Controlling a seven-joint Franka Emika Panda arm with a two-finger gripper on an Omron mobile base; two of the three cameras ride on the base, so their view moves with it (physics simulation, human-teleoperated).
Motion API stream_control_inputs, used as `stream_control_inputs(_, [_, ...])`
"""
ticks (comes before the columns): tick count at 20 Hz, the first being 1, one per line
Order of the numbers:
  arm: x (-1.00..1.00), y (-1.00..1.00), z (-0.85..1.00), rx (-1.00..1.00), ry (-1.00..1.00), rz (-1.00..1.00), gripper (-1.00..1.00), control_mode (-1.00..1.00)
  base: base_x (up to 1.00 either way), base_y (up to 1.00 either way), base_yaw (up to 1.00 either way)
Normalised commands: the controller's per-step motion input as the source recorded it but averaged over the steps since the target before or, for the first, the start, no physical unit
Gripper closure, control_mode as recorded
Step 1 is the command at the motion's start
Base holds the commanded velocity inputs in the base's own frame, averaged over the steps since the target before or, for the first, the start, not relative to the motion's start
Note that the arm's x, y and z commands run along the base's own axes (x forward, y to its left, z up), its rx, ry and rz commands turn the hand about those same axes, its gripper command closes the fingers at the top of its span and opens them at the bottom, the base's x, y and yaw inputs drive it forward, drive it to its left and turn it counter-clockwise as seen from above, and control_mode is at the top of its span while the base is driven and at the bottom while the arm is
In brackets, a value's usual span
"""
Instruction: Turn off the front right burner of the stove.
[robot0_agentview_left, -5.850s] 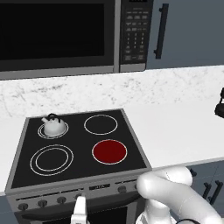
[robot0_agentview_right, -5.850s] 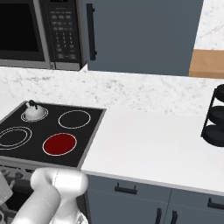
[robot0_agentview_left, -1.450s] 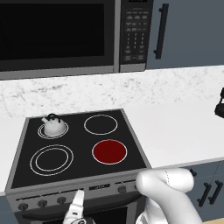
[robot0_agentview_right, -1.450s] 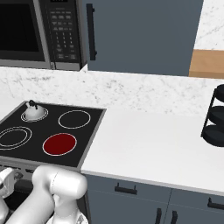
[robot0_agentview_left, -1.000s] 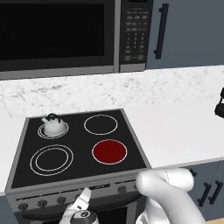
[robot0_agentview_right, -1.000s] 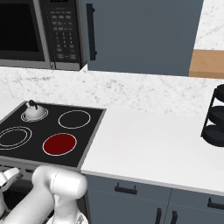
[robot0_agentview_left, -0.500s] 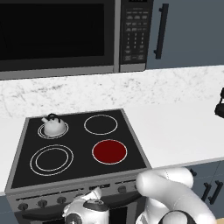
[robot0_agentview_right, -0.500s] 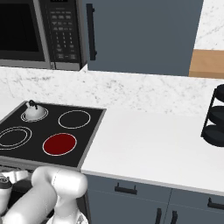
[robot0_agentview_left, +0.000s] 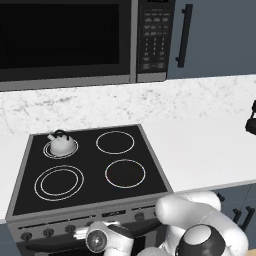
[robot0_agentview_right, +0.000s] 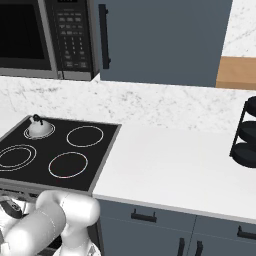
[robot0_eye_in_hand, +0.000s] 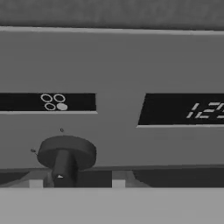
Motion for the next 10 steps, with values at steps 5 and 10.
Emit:
stream_control_inputs(5, [0.00, -0.04, 0.18, 0.45, 0.07, -0.18, 1.00, -1.00, 0.00, 0.00, 0.00])
stream_control_inputs(10, [0.00, -0.04, 0.20, 0.34, 0.00, -0.16, 1.00, -1.00, 0.00, 0.00, 0.00])
